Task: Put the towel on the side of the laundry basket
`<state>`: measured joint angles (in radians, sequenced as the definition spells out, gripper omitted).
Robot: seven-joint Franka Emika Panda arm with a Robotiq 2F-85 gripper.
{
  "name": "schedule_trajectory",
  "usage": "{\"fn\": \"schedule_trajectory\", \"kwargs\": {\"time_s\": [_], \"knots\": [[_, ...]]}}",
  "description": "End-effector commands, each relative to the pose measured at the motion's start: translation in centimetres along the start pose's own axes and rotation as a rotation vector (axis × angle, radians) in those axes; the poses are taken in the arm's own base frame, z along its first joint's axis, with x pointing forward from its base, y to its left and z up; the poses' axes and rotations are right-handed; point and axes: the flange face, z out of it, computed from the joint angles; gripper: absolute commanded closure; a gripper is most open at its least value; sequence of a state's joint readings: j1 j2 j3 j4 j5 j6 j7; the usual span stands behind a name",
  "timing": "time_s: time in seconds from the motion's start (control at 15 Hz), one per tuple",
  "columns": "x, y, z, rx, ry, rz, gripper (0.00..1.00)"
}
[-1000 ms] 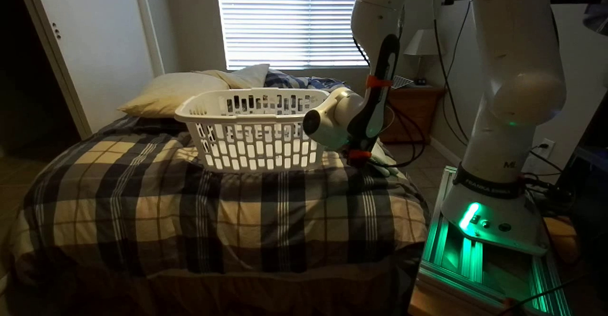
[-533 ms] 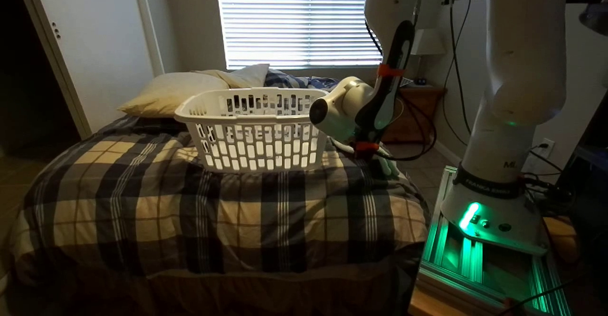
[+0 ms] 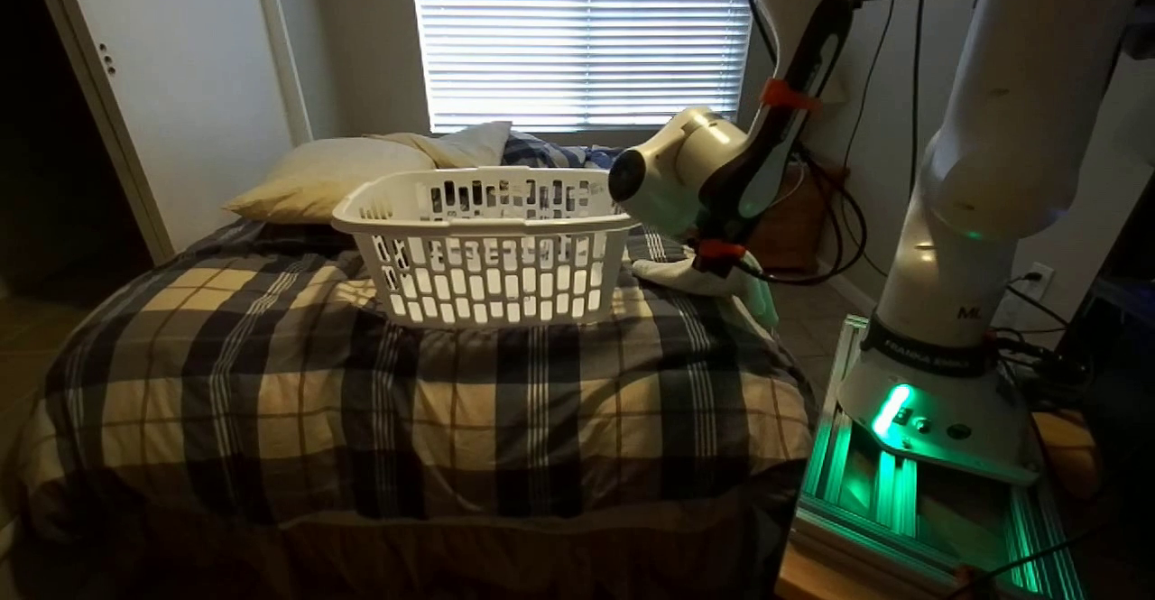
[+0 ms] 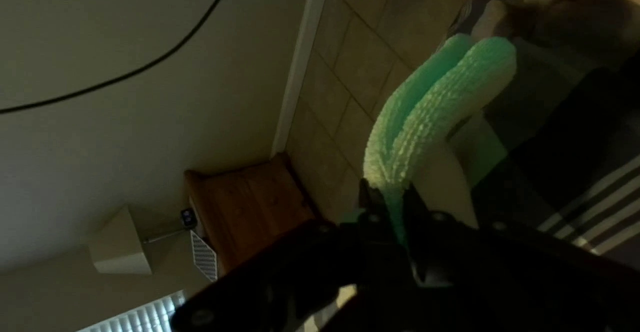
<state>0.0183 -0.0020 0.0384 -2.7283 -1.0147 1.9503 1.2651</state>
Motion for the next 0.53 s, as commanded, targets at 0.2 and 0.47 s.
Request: {"fn": "schedule_trajectory", "kwargs": {"time_s": [0.2, 0.47], "knots": [[1.4, 4.6, -2.4, -0.019, 0.044, 0.120, 0.89], [2.0, 6.5, -3.5, -0.016, 0.064, 0.163, 0.89]]}}
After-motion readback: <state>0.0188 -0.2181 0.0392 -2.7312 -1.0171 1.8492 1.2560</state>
